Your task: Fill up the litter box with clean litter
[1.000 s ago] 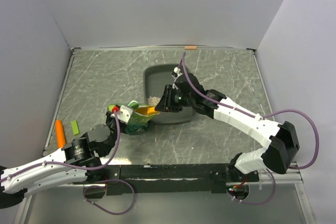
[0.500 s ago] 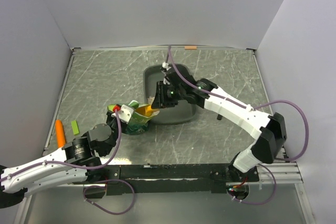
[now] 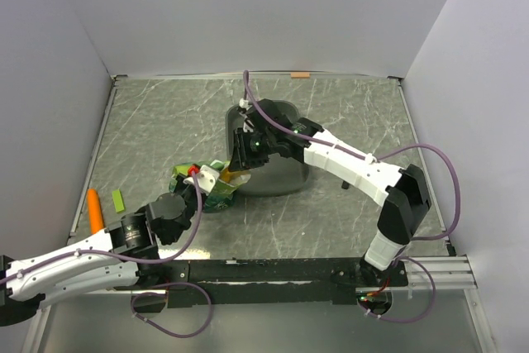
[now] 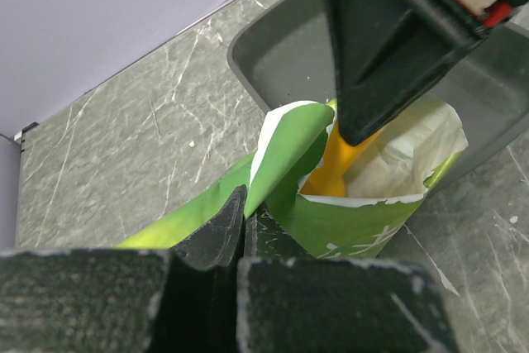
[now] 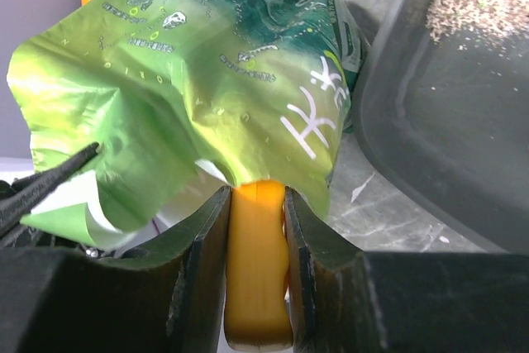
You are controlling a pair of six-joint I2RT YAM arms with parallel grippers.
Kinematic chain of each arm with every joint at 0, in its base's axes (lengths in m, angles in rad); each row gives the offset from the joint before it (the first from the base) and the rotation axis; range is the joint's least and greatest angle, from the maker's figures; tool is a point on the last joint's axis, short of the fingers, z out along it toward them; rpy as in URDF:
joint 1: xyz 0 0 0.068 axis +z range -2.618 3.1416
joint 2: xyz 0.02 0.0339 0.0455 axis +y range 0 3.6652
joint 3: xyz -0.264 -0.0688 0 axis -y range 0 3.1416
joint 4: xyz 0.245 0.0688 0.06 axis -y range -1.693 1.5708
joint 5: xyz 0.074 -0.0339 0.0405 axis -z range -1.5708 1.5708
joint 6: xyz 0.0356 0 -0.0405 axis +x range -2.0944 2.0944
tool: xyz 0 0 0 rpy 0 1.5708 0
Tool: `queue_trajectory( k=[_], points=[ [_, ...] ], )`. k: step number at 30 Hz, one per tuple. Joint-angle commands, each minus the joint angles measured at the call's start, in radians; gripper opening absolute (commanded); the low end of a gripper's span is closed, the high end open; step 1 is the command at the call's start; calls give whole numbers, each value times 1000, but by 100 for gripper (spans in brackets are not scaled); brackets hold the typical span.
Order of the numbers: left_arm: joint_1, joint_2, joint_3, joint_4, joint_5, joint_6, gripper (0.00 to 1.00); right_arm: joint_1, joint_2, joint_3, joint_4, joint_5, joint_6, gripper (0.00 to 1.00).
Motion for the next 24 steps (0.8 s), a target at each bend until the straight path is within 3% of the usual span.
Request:
queue_trajectory(
  k=[1,9,16,24],
  points=[
    [1,14,24,15,36,-29,1,-4,47,-59,-6,33,-13,0],
    [1,18,12,39,56,-34,1,-10,40,-219,186,-30,85,0],
    [3,14,4,49,44,-26,1,-39,-11,-456,502,-158,199,0],
    [1,1,-8,53,34,-14,1,-79,-38,-601,845,-339,244,0]
  ],
)
